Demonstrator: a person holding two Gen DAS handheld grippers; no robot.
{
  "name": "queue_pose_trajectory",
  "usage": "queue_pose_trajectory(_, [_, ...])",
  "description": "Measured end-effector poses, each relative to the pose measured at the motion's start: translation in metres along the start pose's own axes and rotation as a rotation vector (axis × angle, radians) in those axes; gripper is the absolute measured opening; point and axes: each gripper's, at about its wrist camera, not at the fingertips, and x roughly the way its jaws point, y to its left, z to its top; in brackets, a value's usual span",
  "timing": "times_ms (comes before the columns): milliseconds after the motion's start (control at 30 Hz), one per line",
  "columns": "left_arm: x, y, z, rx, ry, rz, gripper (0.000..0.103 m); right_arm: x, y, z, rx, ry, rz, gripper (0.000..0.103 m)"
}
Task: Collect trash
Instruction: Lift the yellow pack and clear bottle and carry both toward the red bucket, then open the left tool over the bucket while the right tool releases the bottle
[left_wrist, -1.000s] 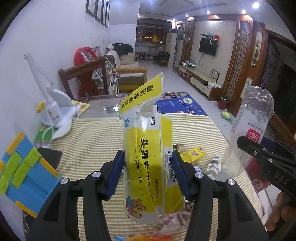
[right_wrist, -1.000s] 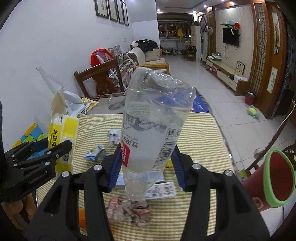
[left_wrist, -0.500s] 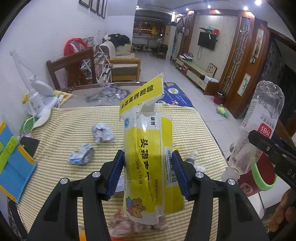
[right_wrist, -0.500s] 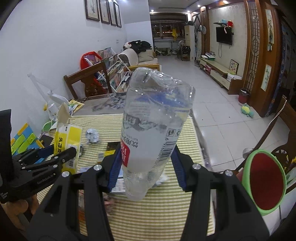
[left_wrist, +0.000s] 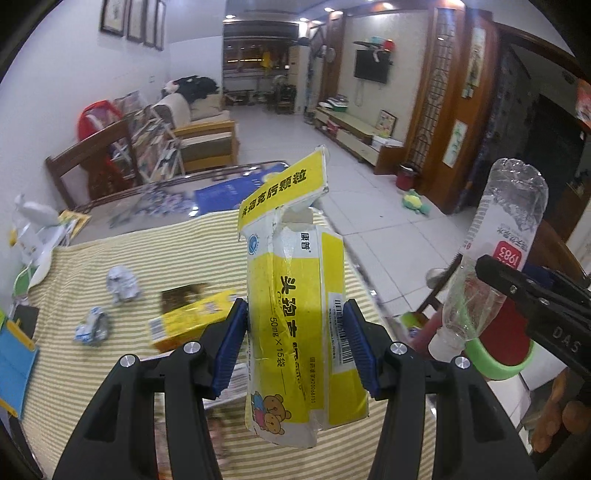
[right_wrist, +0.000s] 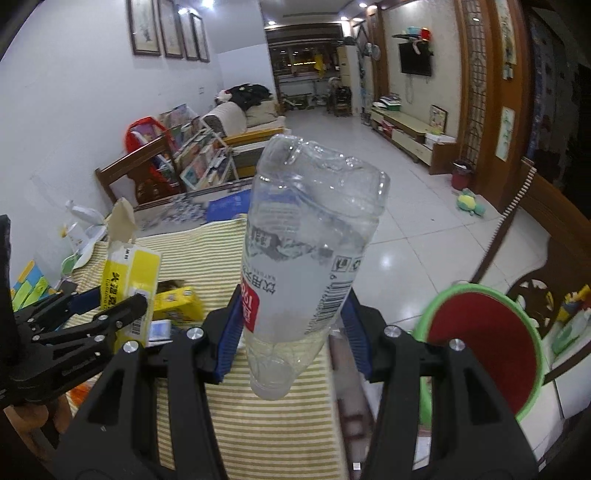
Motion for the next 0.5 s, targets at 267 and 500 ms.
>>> queue_pose_trajectory(267, [0.016, -0.071, 0.007, 0.071, 0.015, -0.097, 0.051, -0.01, -0.1, -0.017, 0.102, 0.024, -0.169, 0.049])
queue_pose_trajectory(500, [0.03, -0.14, 0.011, 0.165, 0.04, -0.213, 0.051, -0.012, -0.171, -0.036, 0.18, 0.061, -0.291, 0.05])
